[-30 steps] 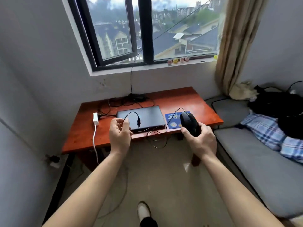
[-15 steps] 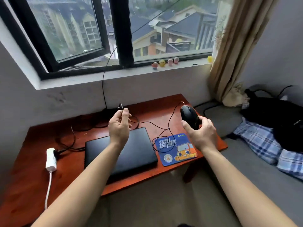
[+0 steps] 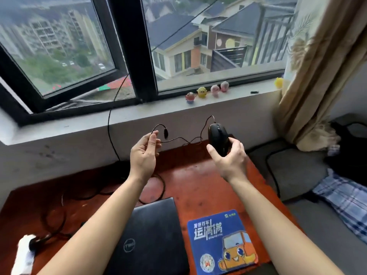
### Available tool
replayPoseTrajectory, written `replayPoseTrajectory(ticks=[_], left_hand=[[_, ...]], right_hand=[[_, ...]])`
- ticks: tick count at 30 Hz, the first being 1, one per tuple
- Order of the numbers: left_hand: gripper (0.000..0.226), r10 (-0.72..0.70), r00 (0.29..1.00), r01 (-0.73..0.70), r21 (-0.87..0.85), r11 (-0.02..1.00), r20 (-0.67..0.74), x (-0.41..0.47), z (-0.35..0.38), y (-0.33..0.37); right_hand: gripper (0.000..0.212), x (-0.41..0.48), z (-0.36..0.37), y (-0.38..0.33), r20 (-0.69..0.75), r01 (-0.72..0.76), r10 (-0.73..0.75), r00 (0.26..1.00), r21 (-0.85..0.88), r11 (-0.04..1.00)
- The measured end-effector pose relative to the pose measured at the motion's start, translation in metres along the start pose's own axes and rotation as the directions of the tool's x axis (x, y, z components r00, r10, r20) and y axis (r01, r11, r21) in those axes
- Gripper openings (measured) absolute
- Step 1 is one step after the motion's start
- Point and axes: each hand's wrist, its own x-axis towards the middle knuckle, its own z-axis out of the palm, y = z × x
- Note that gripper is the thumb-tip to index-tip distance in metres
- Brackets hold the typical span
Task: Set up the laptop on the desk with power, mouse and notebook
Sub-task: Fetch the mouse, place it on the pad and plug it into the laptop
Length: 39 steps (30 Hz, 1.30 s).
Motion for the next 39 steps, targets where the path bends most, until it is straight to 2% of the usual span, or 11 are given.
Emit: replayPoseTrajectory(ticks=[4,6,9,14,19,23,26,30,34,36,39], left_hand=[[0.019,-0.112,0.993,0.114,0.089,0.989,-0.027,0.019,0.022,-0.055],[0.023,-0.211,0.977,0.213,0.212,0.954,-0.033,0.012,0.023,-0.098],[0.027,-0.367,0.929,0.303,0.49,0.817,0.037,-0.022,0.014,-0.155],[0.028,-0.534,0.845,0.393,0.668,0.631,0.007,-0.081,-0.011,-0.209],[0.019,-0.633,0.774,0.47,0.65,0.598,0.023,-0.113,-0.031,-0.22],[0.033,-0.739,0.673,0.641,0.524,0.561,-0.033,-0.13,-0.051,-0.226],[0.036,-0.784,0.615,0.7,0.518,0.491,-0.087,-0.145,-0.065,-0.23],[0.032,-0.776,0.629,0.583,0.685,0.437,-0.04,-0.155,-0.077,-0.224],[0.019,-0.635,0.77,0.263,0.875,0.406,0.063,-0.138,-0.071,-0.214],[0.026,-0.565,0.815,0.149,0.897,0.416,0.127,-0.122,-0.061,-0.212],[0.041,-0.522,0.838,0.105,0.891,0.441,0.16,-0.099,-0.037,-0.211]], right_hand=[[0.067,0.024,0.031,0.04,0.124,-0.082,0.094,0.988,-0.096,0.992],[0.068,0.019,0.044,0.067,0.218,-0.108,0.15,0.964,-0.195,0.975],[0.067,-0.005,0.051,0.103,0.33,-0.095,0.222,0.917,-0.361,0.928],[0.076,-0.061,0.051,0.149,0.441,-0.035,0.3,0.846,-0.515,0.856],[0.079,-0.123,0.041,0.168,0.442,-0.094,0.433,0.785,-0.606,0.79],[0.075,-0.166,0.04,0.168,0.399,-0.09,0.453,0.797,-0.663,0.743],[0.075,-0.186,0.035,0.169,0.373,-0.11,0.477,0.796,-0.685,0.72],[0.074,-0.203,0.028,0.173,0.347,-0.123,0.483,0.803,-0.697,0.706],[0.074,-0.202,0.028,0.174,0.357,-0.125,0.486,0.798,-0.69,0.713],[0.075,-0.201,0.028,0.175,0.364,-0.123,0.496,0.788,-0.698,0.706],[0.088,-0.202,0.026,0.178,0.395,-0.101,0.52,0.757,-0.716,0.691]])
